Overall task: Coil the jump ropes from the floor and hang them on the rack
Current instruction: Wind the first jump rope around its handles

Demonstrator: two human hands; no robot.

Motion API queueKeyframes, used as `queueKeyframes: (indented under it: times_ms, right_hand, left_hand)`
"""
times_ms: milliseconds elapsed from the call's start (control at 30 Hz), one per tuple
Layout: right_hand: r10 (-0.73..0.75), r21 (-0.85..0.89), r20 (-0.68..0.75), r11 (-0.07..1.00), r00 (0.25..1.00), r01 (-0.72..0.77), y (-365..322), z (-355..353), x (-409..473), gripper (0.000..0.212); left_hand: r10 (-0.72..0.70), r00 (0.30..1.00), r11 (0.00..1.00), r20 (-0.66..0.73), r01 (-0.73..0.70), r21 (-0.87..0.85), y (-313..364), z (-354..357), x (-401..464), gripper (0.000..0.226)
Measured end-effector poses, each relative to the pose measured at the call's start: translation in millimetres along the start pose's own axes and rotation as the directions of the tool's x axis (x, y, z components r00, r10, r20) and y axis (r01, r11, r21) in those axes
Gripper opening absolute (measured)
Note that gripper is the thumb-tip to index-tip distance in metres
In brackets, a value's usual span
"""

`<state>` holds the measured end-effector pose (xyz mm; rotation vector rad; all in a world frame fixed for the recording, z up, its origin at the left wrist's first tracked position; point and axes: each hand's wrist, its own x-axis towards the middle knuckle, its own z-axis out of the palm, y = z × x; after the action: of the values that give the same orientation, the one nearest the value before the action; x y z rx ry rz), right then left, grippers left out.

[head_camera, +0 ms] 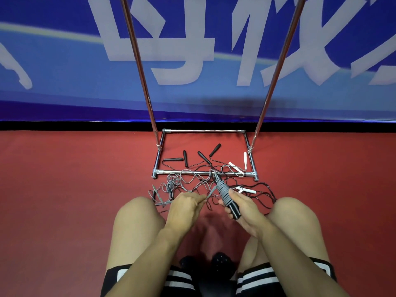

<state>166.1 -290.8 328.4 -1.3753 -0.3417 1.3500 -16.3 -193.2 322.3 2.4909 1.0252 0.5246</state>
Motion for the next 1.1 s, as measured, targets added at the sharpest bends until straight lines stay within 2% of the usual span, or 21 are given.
queueKeyframes:
  times_ms: [100,167,267,400,467,533,600,700,800,900,967,1033,1100]
  right_hand:
    - [-0.001,-0.117,-0.043,0.993,0.999,-0.004,1,-3,0,0.032]
    - [0.02,-0.104,-0.044,0.994,0.999,-0.025,1,-2,-1,0.033]
    - [0.089,0.084,0.001,0.992,0.996,-0.089,-3,-3,0,0.04]
    - [0.156,0.326,0.15,0.924,0.976,-0.198,-9,-7,0,0.049]
    - [0.157,0.402,0.191,0.888,0.969,-0.223,-9,-8,2,0.05]
    - [0.157,0.4,0.19,0.889,0.969,-0.222,-8,-9,4,0.05]
    - [0.154,0.267,0.117,0.947,0.981,-0.18,-4,-11,6,0.049]
    - [0.119,-0.109,-0.009,0.987,0.993,-0.12,0,-13,7,0.039]
    - [0.121,-0.456,0.034,0.885,0.992,-0.092,0,-14,4,0.032]
    - [0.169,-0.63,0.133,0.775,0.977,-0.048,-2,-15,1,0.027]
    - [0.237,-0.673,0.219,0.739,0.946,-0.029,-3,-14,-3,0.024]
    - [0.308,-0.679,0.319,0.735,0.896,-0.011,-4,-14,-9,0.024]
    - [0.363,-0.64,0.413,0.768,0.835,-0.018,-8,-14,-17,0.025]
  left_hand:
    - [0.183,0.983,0.968,0.018,-0.183,0.173,2,-2,1,0.019]
    - [0.192,0.98,0.955,0.055,-0.2,0.218,3,-3,1,0.018]
    - [0.13,0.987,0.962,0.099,-0.15,0.228,-2,0,2,0.02]
    - [0.085,0.986,0.969,0.142,-0.115,0.218,1,-1,3,0.023]
    - [0.12,0.978,0.956,0.17,-0.16,0.246,6,1,4,0.022]
    - [0.194,0.959,0.931,0.205,-0.246,0.269,12,3,4,0.012]
    - [0.285,0.932,0.893,0.223,-0.343,0.291,14,4,2,0.009]
    - [0.406,0.892,0.818,0.2,-0.452,0.355,7,2,4,0.016]
    - [0.492,0.845,0.773,0.21,-0.535,0.342,4,-12,14,0.015]
    - [0.54,0.777,0.756,0.322,-0.616,0.219,2,-32,29,0.009]
    - [0.478,0.743,0.821,0.468,-0.567,0.062,6,-46,42,0.009]
    - [0.363,0.69,0.91,0.626,-0.406,-0.081,19,-56,52,0.006]
    - [0.25,0.633,0.967,0.732,-0.205,-0.152,29,-60,58,0.01]
